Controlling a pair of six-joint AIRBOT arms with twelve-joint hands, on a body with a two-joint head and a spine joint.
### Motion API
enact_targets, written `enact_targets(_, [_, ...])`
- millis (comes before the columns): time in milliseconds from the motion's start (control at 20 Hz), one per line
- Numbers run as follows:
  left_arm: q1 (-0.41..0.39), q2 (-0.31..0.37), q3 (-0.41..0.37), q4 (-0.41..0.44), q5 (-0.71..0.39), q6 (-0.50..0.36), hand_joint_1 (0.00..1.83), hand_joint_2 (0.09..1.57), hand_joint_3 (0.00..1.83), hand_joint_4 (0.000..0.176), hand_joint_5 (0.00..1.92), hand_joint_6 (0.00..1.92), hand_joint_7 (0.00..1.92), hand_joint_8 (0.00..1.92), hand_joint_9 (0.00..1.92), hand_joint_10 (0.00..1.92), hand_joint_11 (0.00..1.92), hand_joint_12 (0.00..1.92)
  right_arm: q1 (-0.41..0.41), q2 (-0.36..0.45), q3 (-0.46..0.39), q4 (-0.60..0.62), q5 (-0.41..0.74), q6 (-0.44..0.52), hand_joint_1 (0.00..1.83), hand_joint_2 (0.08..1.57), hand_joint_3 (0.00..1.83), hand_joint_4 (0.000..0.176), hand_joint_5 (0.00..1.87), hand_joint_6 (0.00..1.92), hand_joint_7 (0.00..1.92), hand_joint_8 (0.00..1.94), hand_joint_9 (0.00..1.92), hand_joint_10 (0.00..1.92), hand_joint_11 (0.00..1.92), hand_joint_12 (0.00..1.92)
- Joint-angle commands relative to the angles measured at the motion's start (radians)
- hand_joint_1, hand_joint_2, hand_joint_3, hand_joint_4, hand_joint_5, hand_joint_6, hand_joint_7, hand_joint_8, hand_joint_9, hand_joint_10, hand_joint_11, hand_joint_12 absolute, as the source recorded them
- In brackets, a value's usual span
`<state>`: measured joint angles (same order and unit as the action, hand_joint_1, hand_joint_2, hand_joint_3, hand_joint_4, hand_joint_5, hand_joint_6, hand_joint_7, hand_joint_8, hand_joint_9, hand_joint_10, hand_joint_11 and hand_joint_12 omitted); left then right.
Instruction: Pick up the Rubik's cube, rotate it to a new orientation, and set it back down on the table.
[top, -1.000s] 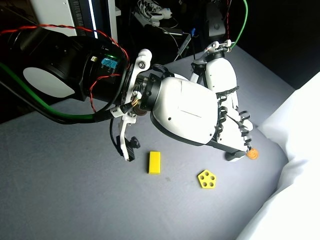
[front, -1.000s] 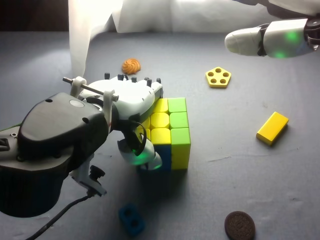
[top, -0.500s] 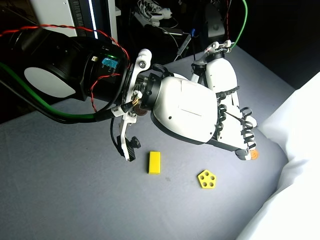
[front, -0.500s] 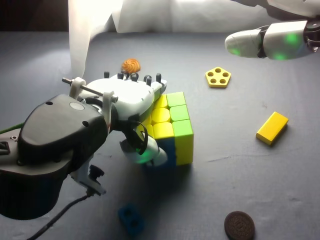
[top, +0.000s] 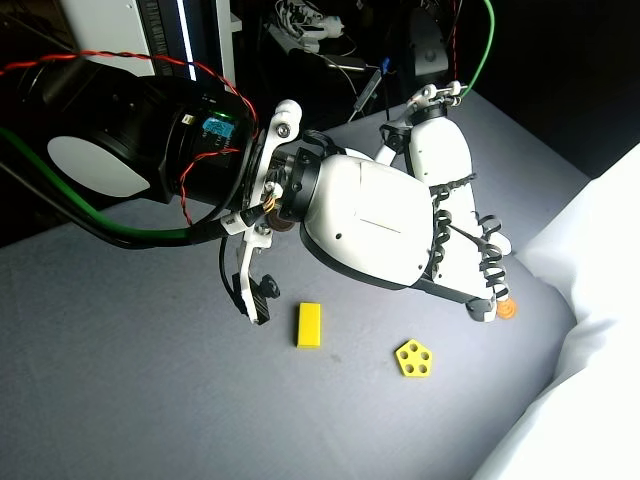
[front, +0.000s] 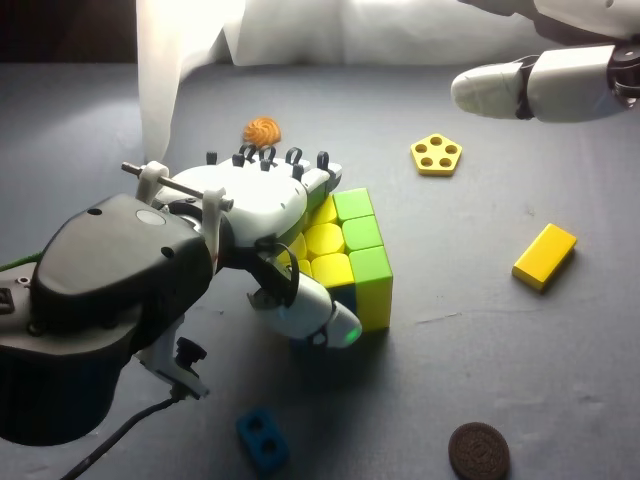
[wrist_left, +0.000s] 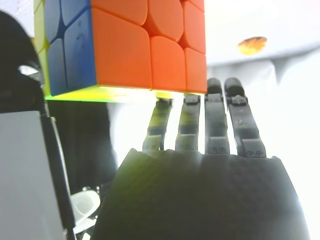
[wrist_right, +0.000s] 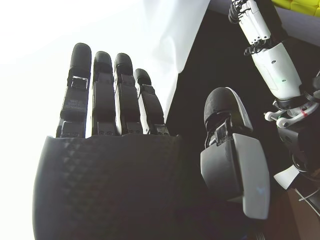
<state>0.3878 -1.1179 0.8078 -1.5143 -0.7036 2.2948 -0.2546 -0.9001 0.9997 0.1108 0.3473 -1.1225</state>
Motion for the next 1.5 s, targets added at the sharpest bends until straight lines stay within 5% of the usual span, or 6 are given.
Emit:
enact_targets(0, [-0.021, 0.013, -0.005, 0.053, -0.026, 0.005, 0.59, 0.89, 0.00, 0.066, 0.00, 0.00, 0.00, 0.00, 0.00, 0.00, 0.00, 0.00, 0.002, 0.006, 0.000, -0.003, 0.124, 0.006, 0.00, 1.27, 0.00, 0.000, 0.05, 0.01, 0.14, 0.01, 0.18, 0.00, 0.00, 0.88])
enact_targets(400, [-0.196, 0.082, -0.014, -0.039, 0.091, 0.205, 0.55, 0.88, 0.00, 0.055, 0.00, 0.00, 0.00, 0.00, 0.00, 0.00, 0.00, 0.00, 0.000, 0.007, -0.009, -0.020, 0.128, 0.007, 0.00, 1.29, 0.00, 0.000, 0.00, 0.00, 0.09, 0.00, 0.08, 0.00, 0.00, 0.38])
enact_targets(800, [-0.270, 0.147, -0.093, -0.067, 0.108, 0.215, 0.58, 0.89, 0.00, 0.034, 0.00, 0.00, 0.00, 0.00, 0.00, 0.00, 0.03, 0.01, -0.007, 0.007, -0.013, -0.029, 0.133, 0.007, 0.00, 1.28, 0.00, 0.000, 0.00, 0.01, 0.11, 0.00, 0.10, 0.01, 0.00, 0.45])
enact_targets(950, [-0.289, 0.156, -0.103, -0.072, 0.120, 0.215, 0.57, 0.87, 0.00, 0.047, 0.00, 0.00, 0.00, 0.00, 0.00, 0.00, 0.00, 0.00, -0.013, 0.007, -0.016, -0.033, 0.140, 0.007, 0.00, 1.28, 0.00, 0.000, 0.02, 0.01, 0.11, 0.00, 0.05, 0.01, 0.00, 0.33])
enact_targets(1150, [-0.333, 0.166, -0.108, -0.091, 0.115, 0.243, 0.52, 0.88, 0.00, 0.057, 0.00, 0.00, 0.00, 0.00, 0.00, 0.00, 0.01, 0.01, -0.017, 0.007, -0.018, -0.037, 0.146, 0.007, 0.00, 1.27, 0.00, 0.000, 0.05, 0.01, 0.20, 0.00, 0.19, 0.04, 0.00, 0.88])
enact_targets(1450, [-0.395, 0.165, -0.099, -0.161, 0.114, 0.339, 0.51, 0.91, 0.01, 0.057, 0.00, 0.00, 0.00, 0.00, 0.00, 0.00, 0.00, 0.01, -0.025, 0.007, -0.023, -0.050, 0.158, 0.007, 0.00, 1.28, 0.00, 0.000, 0.06, 0.02, 0.18, 0.01, 0.20, 0.02, 0.00, 0.84])
